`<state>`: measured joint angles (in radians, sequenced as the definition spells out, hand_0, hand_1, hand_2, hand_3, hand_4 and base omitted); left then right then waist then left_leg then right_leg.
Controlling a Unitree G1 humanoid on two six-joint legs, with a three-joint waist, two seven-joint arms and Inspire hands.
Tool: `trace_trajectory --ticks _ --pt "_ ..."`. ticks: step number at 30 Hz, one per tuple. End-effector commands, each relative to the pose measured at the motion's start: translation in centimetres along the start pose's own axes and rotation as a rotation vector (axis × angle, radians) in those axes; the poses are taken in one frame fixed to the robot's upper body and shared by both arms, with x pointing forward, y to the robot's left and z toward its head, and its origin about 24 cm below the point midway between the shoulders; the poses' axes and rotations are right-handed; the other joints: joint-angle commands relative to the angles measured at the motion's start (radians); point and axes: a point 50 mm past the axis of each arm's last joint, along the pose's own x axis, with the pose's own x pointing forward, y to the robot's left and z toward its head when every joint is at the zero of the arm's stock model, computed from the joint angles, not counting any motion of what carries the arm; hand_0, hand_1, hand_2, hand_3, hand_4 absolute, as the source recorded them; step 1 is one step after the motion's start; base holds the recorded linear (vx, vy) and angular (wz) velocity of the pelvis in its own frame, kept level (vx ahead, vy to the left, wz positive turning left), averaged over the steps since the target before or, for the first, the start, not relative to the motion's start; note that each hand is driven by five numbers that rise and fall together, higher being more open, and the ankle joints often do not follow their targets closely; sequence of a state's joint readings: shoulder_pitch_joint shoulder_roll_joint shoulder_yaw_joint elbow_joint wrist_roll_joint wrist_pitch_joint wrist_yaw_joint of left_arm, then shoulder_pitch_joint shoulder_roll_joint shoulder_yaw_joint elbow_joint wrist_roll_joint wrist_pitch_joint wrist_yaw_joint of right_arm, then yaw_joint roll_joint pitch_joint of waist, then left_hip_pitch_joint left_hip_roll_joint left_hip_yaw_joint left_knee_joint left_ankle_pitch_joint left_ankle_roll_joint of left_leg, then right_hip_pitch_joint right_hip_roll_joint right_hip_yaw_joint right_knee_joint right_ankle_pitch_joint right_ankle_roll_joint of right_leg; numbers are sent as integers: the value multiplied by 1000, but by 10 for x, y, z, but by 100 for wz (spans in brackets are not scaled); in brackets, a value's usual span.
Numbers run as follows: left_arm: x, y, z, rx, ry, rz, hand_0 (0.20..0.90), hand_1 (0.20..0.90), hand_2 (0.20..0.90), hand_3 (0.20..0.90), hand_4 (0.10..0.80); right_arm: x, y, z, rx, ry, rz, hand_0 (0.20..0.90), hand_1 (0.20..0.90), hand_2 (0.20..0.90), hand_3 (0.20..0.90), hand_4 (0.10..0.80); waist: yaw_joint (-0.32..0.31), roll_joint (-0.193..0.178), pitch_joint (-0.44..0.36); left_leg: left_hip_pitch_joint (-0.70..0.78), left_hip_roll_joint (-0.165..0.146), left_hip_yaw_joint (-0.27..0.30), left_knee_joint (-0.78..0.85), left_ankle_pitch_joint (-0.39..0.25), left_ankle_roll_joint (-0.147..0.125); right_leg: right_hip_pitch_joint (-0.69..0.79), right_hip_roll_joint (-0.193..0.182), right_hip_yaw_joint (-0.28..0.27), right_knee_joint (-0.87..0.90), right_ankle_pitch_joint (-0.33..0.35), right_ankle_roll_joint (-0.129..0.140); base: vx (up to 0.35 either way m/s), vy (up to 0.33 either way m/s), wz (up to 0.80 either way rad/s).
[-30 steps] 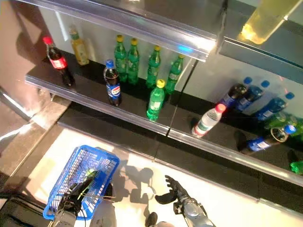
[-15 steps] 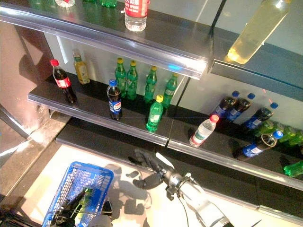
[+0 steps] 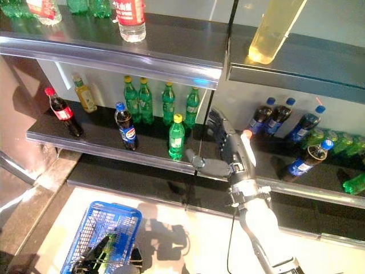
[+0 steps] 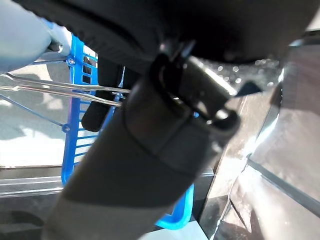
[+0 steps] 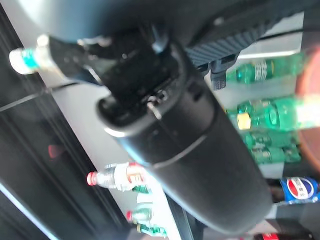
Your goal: Pick up the drink and place into the basket.
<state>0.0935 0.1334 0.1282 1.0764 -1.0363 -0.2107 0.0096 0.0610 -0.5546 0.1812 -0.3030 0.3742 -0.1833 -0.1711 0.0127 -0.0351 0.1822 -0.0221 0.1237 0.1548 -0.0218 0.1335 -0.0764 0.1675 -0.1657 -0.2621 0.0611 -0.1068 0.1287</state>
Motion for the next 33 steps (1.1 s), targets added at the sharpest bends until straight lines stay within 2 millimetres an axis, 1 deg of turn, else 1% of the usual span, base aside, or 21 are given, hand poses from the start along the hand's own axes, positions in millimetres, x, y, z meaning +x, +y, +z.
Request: trace_trajectory --ticks 1,3,8,9,11,14,16,17,22,24,26,33 --pt "-8 11 -9 120 14 -56 300 300 300 200 100 17 -1 44 -2 -228 -18 900 900 900 900 800 29 19 -10 71 92 -15 68 -116 -60 -99 -33 -10 93 19 -4 0 0 0" --pt "-7 7 -9 135 13 -68 300 300 300 200 100 20 1 38 -14 -201 -25 900 900 900 900 800 35 22 -6 64 89 -23 78 -117 -60 -102 -36 -15 100 17 -5 13 15 1" --pt "-5 -4 -8 151 19 -93 300 300 300 200 100 33 4 29 -36 -170 -116 900 900 900 900 800 50 31 8 47 81 -43 99 -116 -63 -112 -46 -31 128 11 -10 29 49 4" --pt "-4 -8 -8 161 22 -103 300 300 300 200 100 37 5 27 -43 -163 -149 900 900 900 900 800 56 34 15 42 78 -50 105 -115 -62 -116 -50 -34 136 10 -11 35 58 5" --pt "-3 -16 -9 180 29 -125 300 300 300 200 100 46 3 18 -44 -126 -269 900 900 900 900 800 71 40 32 23 68 -69 124 -116 -60 -133 -58 -42 161 8 -12 23 62 13" --pt "-2 -25 -9 191 31 -145 300 300 300 200 100 57 1 16 -51 -122 -369 900 900 900 900 800 80 46 55 -11 59 -85 147 -117 -57 -164 -67 -46 189 6 -14 -31 44 22" --pt "0 -32 -7 189 25 -162 300 300 300 200 100 64 2 20 -44 -140 -385 900 900 900 900 800 83 50 78 -32 54 -91 161 -116 -58 -184 -72 -47 203 6 -16 -127 46 11" --pt "1 -42 -4 186 17 -185 300 300 300 200 100 73 4 28 -48 -172 -410 900 900 900 900 800 87 53 107 -60 49 -100 181 -115 -59 -207 -78 -48 219 6 -18 -163 52 3" --pt "3 -61 1 185 0 -245 300 300 300 200 100 94 4 44 -34 -222 -519 900 900 900 900 800 99 62 170 -126 30 -126 227 -115 -51 -272 -97 -43 268 13 -21 -114 53 5" --pt "2 -66 0 187 -4 -269 300 300 300 200 100 99 3 49 -24 -236 -565 900 900 900 900 800 103 67 190 -145 22 -129 242 -117 -49 -287 -105 -43 279 15 -20 -60 67 4" --pt "2 -75 2 181 -12 -299 300 300 300 200 100 105 1 54 -2 -249 -598 900 900 900 900 800 107 74 217 -173 15 -132 264 -120 -45 -314 -115 -40 300 17 -21 -71 80 2" --pt "-1 -98 6 167 -38 -388 300 300 300 200 100 120 2 70 11 -286 -612 900 900 900 900 800 120 84 274 -239 -2 -142 316 -126 -34 -377 -130 -35 353 15 -24 -25 45 3"
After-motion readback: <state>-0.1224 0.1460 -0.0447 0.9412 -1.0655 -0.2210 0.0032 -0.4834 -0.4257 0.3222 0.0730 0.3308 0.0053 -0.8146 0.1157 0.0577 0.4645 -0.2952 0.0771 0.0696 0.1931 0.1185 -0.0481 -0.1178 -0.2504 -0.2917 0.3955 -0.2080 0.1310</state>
